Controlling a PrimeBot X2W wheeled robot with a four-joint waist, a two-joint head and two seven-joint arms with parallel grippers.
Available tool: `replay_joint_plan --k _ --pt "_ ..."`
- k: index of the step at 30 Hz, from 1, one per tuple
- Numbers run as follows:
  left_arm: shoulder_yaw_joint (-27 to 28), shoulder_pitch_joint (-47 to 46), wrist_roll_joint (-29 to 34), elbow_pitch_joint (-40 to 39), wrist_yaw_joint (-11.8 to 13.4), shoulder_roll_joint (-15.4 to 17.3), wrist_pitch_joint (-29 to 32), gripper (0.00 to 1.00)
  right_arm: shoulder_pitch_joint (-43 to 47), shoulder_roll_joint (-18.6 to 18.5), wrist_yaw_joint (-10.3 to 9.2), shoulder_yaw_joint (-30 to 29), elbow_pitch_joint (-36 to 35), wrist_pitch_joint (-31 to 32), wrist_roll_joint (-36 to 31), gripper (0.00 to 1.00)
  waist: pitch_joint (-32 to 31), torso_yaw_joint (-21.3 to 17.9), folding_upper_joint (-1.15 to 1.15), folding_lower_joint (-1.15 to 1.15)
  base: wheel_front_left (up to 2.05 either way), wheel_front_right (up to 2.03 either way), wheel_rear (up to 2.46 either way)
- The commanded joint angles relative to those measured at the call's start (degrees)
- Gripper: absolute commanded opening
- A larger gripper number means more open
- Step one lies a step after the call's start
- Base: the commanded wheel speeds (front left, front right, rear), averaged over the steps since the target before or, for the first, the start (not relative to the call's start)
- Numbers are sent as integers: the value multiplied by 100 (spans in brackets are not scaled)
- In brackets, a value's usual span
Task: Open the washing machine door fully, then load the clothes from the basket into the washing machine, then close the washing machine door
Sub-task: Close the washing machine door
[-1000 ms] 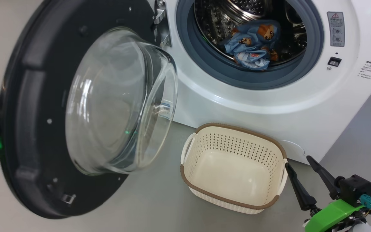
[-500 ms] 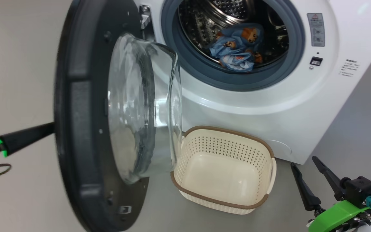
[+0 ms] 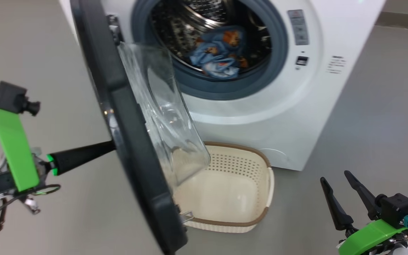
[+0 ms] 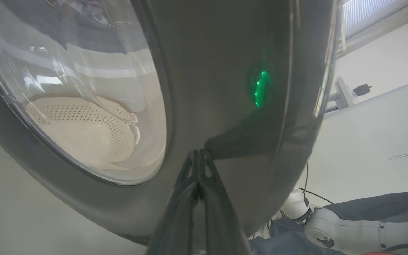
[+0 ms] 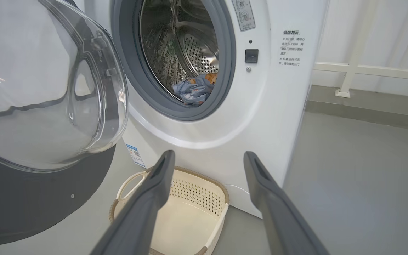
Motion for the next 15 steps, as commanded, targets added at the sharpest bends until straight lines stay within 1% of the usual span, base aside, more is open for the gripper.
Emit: replay_joint_plan --k 1,3,4,12,15 --pt "182 -409 78 -119 -24 117 -48 0 58 -39 9 92 -160 -69 -99 100 -36 -360 0 0 0 0 0" --pt "119 -474 137 -38 -24 73 -79 0 69 -22 9 90 -166 -69 -100 100 -40 -546 0 0 0 0 0" --pt "119 -474 137 -38 -24 73 -79 0 69 -22 9 90 -166 -69 -100 100 -40 -546 0 0 0 0 0" --pt "84 -647 259 305 -24 -8 -320 0 97 18 9 72 -182 -69 -106 100 -4 -1270 0 0 0 0 0" --pt "21 -671 450 418 -24 52 -436 0 119 31 9 51 -177 -69 -104 100 -4 -1469 0 0 0 0 0"
